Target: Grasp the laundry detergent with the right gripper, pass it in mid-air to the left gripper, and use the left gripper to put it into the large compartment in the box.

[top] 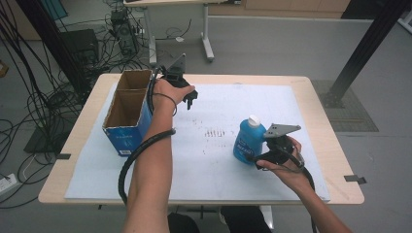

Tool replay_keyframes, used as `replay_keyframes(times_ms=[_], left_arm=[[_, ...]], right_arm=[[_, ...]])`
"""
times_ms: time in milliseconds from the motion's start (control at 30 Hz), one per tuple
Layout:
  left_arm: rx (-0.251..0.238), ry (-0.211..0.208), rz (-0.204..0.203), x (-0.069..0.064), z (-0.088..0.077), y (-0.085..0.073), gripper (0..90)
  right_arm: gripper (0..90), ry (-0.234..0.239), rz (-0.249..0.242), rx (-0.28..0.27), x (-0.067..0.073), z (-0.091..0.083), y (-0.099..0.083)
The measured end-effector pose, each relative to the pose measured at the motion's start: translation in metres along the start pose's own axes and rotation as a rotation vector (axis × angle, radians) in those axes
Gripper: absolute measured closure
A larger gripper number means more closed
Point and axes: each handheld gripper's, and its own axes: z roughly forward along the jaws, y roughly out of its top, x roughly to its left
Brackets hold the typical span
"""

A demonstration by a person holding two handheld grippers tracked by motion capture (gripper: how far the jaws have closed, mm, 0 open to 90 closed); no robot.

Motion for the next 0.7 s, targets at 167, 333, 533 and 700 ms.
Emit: replay_keyframes(times_ms=[167,333,533,700], left_arm=[[-0.001,0.002,0.000,-0.0011,-0.0005,0.0004,6.8],[-0.002,0.002,0.008,-0.0029,-0.0015,0.0012,6.7],[-0.002,0.000,0.008,-0.0043,-0.0014,0.0017,6.7],[-0.002,0.001,0.009,-0.0049,-0.0016,0.0021,6.7]], right_arm=[[2.0,-0.006,0.003,-0.003,-0.0011,0.0004,0.0007],[2.0,-0.013,0.006,-0.005,-0.0016,-0.0002,0.0026],[2.0,-0.015,0.002,-0.009,-0.0017,-0.0008,0.0040],[2.0,-0.016,0.003,-0.010,-0.0017,-0.0012,0.0043]])
